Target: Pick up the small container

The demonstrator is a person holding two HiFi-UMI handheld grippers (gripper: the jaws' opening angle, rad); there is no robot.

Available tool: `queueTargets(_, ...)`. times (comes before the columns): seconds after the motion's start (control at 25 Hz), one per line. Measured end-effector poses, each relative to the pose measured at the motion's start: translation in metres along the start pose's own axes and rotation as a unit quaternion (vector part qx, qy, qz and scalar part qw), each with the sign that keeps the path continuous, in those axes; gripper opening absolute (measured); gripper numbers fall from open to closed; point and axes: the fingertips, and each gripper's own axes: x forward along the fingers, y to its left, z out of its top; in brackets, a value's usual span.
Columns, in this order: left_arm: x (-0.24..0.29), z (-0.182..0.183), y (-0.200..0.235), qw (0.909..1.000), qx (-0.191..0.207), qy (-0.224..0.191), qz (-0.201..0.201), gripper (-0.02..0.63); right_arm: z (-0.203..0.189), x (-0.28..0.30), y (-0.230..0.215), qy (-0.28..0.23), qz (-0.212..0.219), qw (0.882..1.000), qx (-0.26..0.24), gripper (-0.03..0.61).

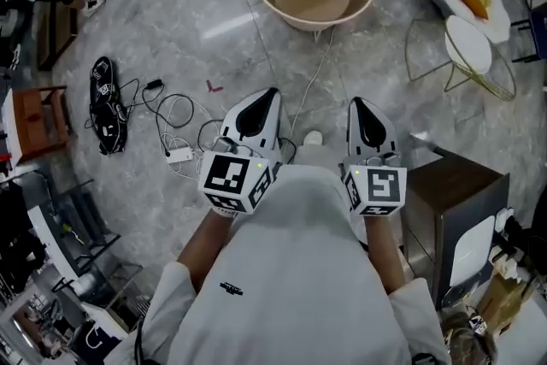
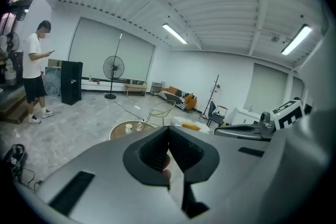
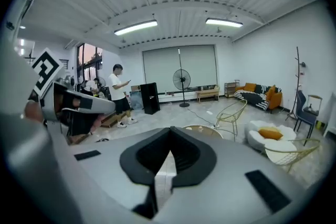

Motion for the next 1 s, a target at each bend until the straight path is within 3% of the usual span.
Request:
queueTargets(0.16, -0.011, -0.002, 0.011, 0.9998, 0.002, 0.009, -0.017, 0.018, 0.003, -0.005, 0.009, -0.003, -0.014, 0.999, 0.034, 0.006)
queueTargets(0.48, -0.005, 0.026, 0.049, 0.999, 0.001, -0.011, -0.044, 0.018, 0.02, 0.02, 0.057, 0.004, 0.014, 1.0, -0.021, 0.006)
queueTargets(0.68, -0.003, 0.041, 0.079, 0.9983, 0.002, -0.023, -0.054, 0.018, 0.028, 0.046, 0.09, 0.002, 0.03, 1.0, -0.005, 0.006)
queueTargets(1.0, -0.013, 0.044, 0.122, 0.997, -0.001, -0.025, -0.074, 0.018, 0.042, 0.069, 0.118, -0.01, 0.005, 1.0, -0.016, 0.006)
